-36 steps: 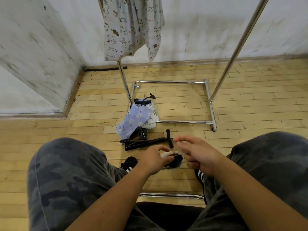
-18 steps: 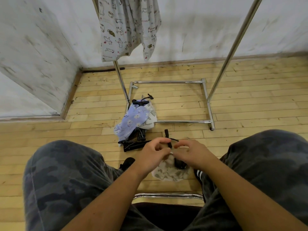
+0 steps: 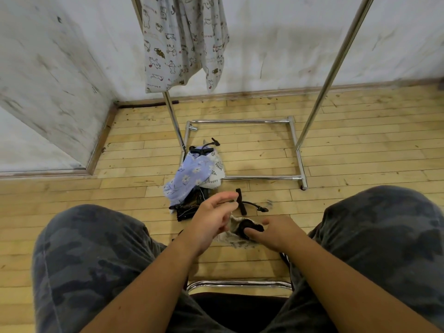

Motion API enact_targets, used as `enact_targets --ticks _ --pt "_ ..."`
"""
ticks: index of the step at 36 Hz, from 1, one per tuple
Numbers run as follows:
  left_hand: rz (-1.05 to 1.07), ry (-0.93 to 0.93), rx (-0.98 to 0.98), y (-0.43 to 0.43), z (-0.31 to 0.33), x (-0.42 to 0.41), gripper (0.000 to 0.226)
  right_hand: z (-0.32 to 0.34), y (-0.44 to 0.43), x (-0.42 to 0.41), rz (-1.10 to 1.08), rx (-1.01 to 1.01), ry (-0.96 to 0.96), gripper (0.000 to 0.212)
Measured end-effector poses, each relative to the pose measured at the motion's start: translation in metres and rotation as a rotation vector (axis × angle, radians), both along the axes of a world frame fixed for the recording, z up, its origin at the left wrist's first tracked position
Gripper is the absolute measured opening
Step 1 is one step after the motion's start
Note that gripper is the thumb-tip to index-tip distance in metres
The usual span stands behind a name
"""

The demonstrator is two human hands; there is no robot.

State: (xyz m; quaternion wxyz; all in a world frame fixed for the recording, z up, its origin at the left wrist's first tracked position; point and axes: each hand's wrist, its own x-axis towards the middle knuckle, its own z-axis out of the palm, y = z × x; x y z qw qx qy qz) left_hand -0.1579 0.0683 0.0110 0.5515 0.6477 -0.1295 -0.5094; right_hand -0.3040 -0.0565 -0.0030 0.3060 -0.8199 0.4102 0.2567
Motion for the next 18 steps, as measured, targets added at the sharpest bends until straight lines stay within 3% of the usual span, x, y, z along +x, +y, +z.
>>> enact_targets --ticks 5,9,14,18 --pt "-0.241 -0.109 -0.019 0.001 0.012 -0.015 0.023 -0.018 0.002 -0.003 -0.050 0.052 0.096 0.072" --pt "-0.371 -0.084 -0.044 0.000 0.020 -0.027 0.018 -0.041 -0.001 -0.002 -0.023 0.069 0.102 0.112" --pt "-0.423 0.032 -0.071 0.001 0.023 -0.032 0.019 -0.035 -0.006 -0.003 -0.031 0.119 0.120 0.089" --pt "-0.173 0.088 0.015 -0.001 0.016 -0.023 0.018 -0.026 -0.002 -0.008 -0.104 0.020 0.127 0.087"
